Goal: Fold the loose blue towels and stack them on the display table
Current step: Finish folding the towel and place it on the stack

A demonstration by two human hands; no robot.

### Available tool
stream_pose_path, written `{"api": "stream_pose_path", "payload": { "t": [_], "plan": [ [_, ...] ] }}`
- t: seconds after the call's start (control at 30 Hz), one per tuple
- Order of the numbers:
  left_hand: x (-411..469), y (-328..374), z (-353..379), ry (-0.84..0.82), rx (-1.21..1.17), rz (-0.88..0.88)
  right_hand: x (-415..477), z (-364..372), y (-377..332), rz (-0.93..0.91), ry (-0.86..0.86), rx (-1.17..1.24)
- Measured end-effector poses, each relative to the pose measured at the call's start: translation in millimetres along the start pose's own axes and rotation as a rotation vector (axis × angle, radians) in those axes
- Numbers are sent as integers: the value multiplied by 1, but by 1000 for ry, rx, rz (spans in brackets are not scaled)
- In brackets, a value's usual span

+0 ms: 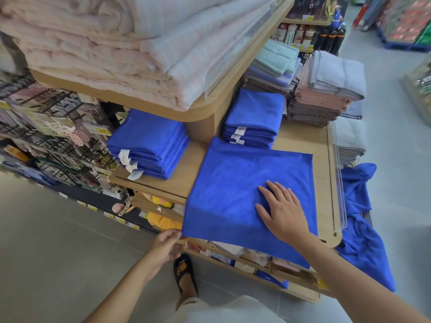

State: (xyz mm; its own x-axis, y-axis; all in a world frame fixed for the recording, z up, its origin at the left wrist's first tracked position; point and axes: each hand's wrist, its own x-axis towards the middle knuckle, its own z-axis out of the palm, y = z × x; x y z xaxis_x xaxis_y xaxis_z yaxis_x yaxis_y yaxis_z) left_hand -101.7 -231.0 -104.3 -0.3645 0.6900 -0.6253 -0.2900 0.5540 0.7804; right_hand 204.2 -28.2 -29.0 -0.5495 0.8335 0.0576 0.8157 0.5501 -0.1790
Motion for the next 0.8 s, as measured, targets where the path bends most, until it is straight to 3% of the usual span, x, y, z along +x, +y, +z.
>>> {"api": "stream_pose_path", "payload": {
  "t": [0.17,0.3,0.4,0.5,0.57,0.67,0.8],
  "plan": [
    [0,8,20,136,349,161,-2,-2,4,-20,-64,16],
    [-13,45,30,503,645,743,3,-11,22,26,-24,77],
    [-5,88,56,414,861,1063,13,-15,33,102,-25,62],
    [16,122,87,163,1081,966,12,-8,35,119,-80,-18],
    [29,127,98,78,1251,843,4,-4,36,118,-81,-37],
    [37,111,94,94,1479,785,-9,-1,40,105,-83,-57],
    [27,99,93,151,1488,848,-19,-7,38,98,-94,-46]
  ]
}}
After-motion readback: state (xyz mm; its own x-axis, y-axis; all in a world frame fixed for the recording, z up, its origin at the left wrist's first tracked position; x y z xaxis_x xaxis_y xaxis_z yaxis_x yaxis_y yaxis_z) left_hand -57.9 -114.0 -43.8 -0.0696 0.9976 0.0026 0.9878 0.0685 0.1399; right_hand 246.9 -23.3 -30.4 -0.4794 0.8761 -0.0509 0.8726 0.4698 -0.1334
